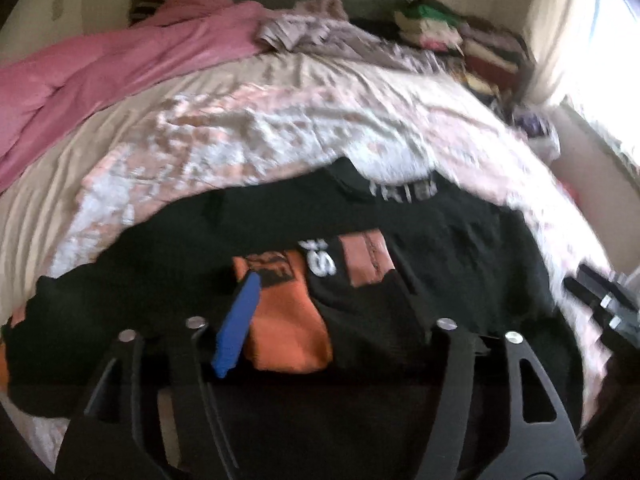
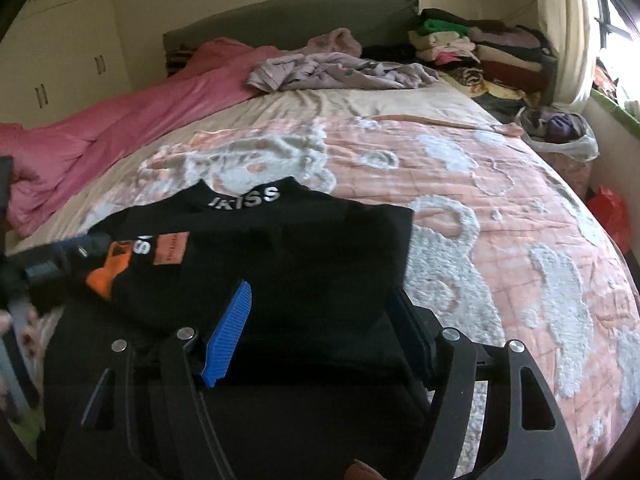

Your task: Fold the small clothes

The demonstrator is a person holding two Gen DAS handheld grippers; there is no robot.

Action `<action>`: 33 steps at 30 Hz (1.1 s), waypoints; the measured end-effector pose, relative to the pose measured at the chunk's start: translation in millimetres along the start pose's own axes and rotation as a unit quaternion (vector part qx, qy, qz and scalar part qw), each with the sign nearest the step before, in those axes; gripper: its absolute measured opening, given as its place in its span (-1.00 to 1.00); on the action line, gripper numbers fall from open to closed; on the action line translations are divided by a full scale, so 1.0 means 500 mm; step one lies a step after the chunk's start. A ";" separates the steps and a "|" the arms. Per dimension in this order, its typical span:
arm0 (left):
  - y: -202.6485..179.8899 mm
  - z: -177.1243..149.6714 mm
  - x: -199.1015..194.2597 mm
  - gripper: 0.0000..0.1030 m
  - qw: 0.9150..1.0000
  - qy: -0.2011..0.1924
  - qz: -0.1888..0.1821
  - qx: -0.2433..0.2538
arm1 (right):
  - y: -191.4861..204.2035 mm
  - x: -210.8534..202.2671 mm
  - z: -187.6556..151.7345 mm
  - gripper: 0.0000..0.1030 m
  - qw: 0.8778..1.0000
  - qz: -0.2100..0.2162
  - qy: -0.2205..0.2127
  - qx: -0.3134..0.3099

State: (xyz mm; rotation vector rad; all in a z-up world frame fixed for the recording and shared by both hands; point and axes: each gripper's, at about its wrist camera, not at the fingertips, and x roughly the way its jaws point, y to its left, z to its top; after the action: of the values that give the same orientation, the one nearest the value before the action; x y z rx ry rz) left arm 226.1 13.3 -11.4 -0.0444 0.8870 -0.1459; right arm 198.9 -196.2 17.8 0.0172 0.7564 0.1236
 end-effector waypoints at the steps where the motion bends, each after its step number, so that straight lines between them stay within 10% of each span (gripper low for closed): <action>1: -0.008 -0.009 0.014 0.15 1.000 0.012 0.003 0.009 | 0.002 -0.004 0.006 0.40 1.000 0.000 -0.004 -0.002; 5: -0.017 -0.057 0.082 0.18 0.997 0.066 0.018 0.026 | 0.007 -0.010 0.044 0.50 1.000 0.000 -0.017 -0.004; 18: -0.010 -0.073 0.072 0.24 0.999 0.046 0.007 0.015 | 0.000 0.173 -0.033 0.51 0.992 -0.036 0.119 0.003; 33: -0.007 -0.053 -0.020 0.62 1.000 0.004 0.009 0.008 | 0.009 0.023 -0.005 0.80 0.999 0.003 0.037 0.027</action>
State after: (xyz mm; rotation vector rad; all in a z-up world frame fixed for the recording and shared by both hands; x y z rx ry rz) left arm 199.0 12.0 -19.9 -0.0210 0.8942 -0.1364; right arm 205.0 -190.3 8.5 0.0658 0.8343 0.1104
